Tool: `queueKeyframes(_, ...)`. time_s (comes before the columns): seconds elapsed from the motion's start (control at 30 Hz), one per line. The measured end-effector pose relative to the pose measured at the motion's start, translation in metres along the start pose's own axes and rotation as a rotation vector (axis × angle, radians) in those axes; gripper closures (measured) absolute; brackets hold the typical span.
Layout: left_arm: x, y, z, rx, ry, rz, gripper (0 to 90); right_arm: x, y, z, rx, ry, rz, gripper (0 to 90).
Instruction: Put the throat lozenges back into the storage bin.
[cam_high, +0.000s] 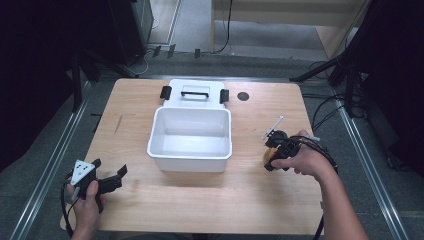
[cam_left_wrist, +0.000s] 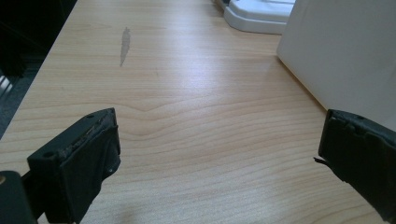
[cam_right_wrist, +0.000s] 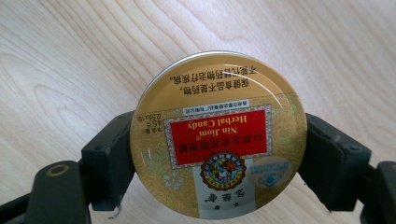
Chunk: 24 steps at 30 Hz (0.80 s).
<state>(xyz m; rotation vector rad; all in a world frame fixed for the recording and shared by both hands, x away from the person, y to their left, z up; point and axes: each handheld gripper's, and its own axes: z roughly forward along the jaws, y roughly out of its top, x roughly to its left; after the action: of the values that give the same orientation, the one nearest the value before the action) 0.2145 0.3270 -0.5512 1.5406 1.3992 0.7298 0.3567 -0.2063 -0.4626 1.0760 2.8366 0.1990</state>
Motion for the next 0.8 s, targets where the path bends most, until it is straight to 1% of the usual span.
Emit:
queueKeyframes(0.13,0.0,0.0,0.0,0.003,-0.001,0.001,0.0,0.002,0.005,-0.006,-0.007,-0.003,-0.013,20.5)
queueKeyframes(0.2,0.0,0.0,0.0,0.003,-0.001,-0.005,0.0,0.005,0.012,-0.013,-0.006,-0.008,-0.037,20.5)
queueKeyframes(0.23,0.0,0.0,0.0,0.003,-0.001,-0.005,0.0,0.005,0.012,-0.013,-0.006,-0.008,-0.037,20.5)
queueKeyframes(0.27,0.0,0.0,0.0,0.003,-0.001,-0.006,0.0,0.006,0.016,-0.018,-0.012,-0.004,-0.054,20.5)
queueKeyframes(0.33,0.0,0.0,0.001,0.006,-0.001,-0.007,0.0,0.006,0.018,-0.02,-0.015,-0.003,-0.06,20.5)
queueKeyframes(0.43,0.0,0.0,0.001,0.006,-0.002,-0.008,0.0,0.008,0.023,-0.028,-0.028,-0.004,-0.076,20.5)
queueKeyframes(0.47,0.0,0.0,0.001,0.007,-0.002,-0.007,0.0,0.008,0.026,-0.031,-0.035,-0.004,-0.087,20.5)
queueKeyframes(0.53,0.0,0.0,0.001,0.013,-0.002,-0.008,0.0,0.008,0.029,-0.036,-0.056,0.0,-0.092,20.5)
queueKeyframes(0.6,0.0,0.001,0.002,0.018,-0.003,-0.008,0.0,0.009,0.032,-0.039,-0.049,-0.002,-0.09,20.5)
queueKeyframes(0.67,0.0,0.001,0.002,0.019,-0.001,-0.006,0.0,0.01,0.034,-0.042,-0.04,-0.013,-0.108,20.4)
queueKeyframes(0.7,0.0,0.001,0.002,0.019,0.0,-0.007,0.0,0.01,0.034,-0.042,-0.04,-0.013,-0.108,20.4)
queueKeyframes(0.8,0.001,0.001,0.002,0.024,-0.001,-0.013,0.0,0.011,0.039,-0.051,-0.04,-0.025,-0.111,20.5)
